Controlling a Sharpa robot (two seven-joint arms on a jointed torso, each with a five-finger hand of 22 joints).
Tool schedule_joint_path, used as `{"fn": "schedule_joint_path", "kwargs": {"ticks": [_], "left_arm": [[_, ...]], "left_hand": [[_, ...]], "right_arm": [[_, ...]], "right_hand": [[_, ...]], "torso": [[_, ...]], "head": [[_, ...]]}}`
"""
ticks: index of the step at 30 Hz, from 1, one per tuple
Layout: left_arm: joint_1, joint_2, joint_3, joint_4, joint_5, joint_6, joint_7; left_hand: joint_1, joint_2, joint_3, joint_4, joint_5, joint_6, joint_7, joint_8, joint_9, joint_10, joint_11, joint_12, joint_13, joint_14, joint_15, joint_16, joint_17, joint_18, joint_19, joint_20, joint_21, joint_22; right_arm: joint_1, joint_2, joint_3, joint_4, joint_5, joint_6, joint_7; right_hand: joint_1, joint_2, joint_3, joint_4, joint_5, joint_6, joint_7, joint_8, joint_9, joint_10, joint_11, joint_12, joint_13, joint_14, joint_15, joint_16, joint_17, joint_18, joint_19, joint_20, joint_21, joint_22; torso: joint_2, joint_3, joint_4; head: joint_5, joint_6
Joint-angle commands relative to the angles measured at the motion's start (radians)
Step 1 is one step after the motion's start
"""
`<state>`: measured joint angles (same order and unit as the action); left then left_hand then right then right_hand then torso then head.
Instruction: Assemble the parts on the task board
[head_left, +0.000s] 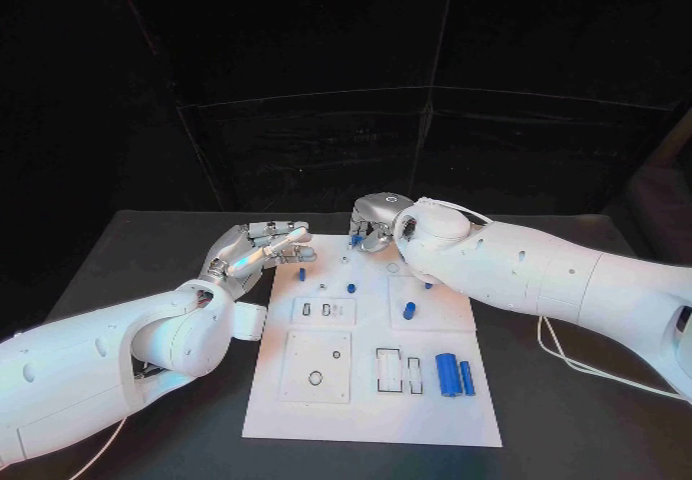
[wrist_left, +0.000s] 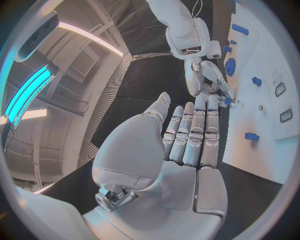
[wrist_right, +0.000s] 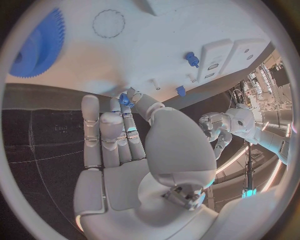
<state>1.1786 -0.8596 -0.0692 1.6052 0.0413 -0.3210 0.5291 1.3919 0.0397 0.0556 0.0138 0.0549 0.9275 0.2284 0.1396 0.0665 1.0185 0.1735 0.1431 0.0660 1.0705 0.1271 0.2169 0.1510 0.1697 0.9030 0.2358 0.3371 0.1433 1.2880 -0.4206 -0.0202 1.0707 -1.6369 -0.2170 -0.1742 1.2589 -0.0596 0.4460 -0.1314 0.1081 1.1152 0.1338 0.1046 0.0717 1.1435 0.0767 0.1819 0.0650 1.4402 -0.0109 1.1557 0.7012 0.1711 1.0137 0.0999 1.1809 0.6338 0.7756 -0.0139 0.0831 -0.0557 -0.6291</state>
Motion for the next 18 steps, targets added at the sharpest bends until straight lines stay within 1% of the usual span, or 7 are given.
{"fn": "schedule_joint_path", "kwargs": {"ticks": [1, 3, 18], "left_arm": [[0.002, 0.002, 0.001, 0.000, -0.005, 0.014, 0.003], [0.002, 0.002, 0.001, -0.001, -0.005, 0.014, 0.002], [0.002, 0.003, 0.001, -0.002, -0.005, 0.013, 0.002]], "left_hand": [[0.003, 0.007, -0.001, -0.006, 0.000, 0.001, 0.003, -0.006, -0.001, 0.004, 0.000, -0.006, -0.001, 0.008, -0.003, -0.006, 0.002, 0.013, 0.006, -0.002, -0.006, -0.001], [0.003, 0.007, -0.001, -0.006, 0.000, 0.001, 0.003, -0.006, -0.001, 0.004, 0.000, -0.006, -0.001, 0.008, -0.003, -0.006, 0.002, 0.013, 0.006, -0.002, -0.006, -0.001], [0.003, 0.007, -0.001, -0.006, 0.000, 0.001, 0.003, -0.006, -0.001, 0.004, 0.000, -0.006, -0.001, 0.008, -0.003, -0.006, 0.002, 0.013, 0.006, -0.002, -0.006, -0.001]], "right_arm": [[0.002, 0.001, 0.000, 0.006, -0.004, -0.013, 0.022], [0.002, 0.001, 0.000, 0.008, -0.003, -0.013, 0.026], [0.002, 0.002, 0.000, 0.012, 0.001, -0.014, 0.037]], "right_hand": [[0.008, -0.004, 0.002, 0.003, 0.003, 0.005, 0.002, -0.001, 0.001, -0.010, 0.000, -0.006, -0.001, 0.001, 0.005, -0.002, -0.002, 0.004, -0.001, 0.002, -0.004, -0.002], [0.008, -0.004, 0.002, 0.003, 0.003, 0.005, 0.002, -0.001, 0.001, -0.010, 0.000, -0.006, -0.001, 0.001, 0.005, -0.003, -0.003, 0.005, -0.001, 0.002, -0.004, -0.003], [0.013, -0.003, 0.005, 0.002, 0.000, 0.003, 0.003, -0.003, 0.000, -0.011, 0.001, -0.008, -0.001, 0.000, 0.005, -0.003, -0.005, 0.005, -0.001, 0.003, -0.005, -0.004]], "torso": [[0.000, 0.0004, -0.0001], [0.000, -0.0002, 0.0002], [0.000, -0.0005, 0.0005]], "head": [[0.000, 0.000], [0.000, -0.002], [0.002, -0.006]]}}
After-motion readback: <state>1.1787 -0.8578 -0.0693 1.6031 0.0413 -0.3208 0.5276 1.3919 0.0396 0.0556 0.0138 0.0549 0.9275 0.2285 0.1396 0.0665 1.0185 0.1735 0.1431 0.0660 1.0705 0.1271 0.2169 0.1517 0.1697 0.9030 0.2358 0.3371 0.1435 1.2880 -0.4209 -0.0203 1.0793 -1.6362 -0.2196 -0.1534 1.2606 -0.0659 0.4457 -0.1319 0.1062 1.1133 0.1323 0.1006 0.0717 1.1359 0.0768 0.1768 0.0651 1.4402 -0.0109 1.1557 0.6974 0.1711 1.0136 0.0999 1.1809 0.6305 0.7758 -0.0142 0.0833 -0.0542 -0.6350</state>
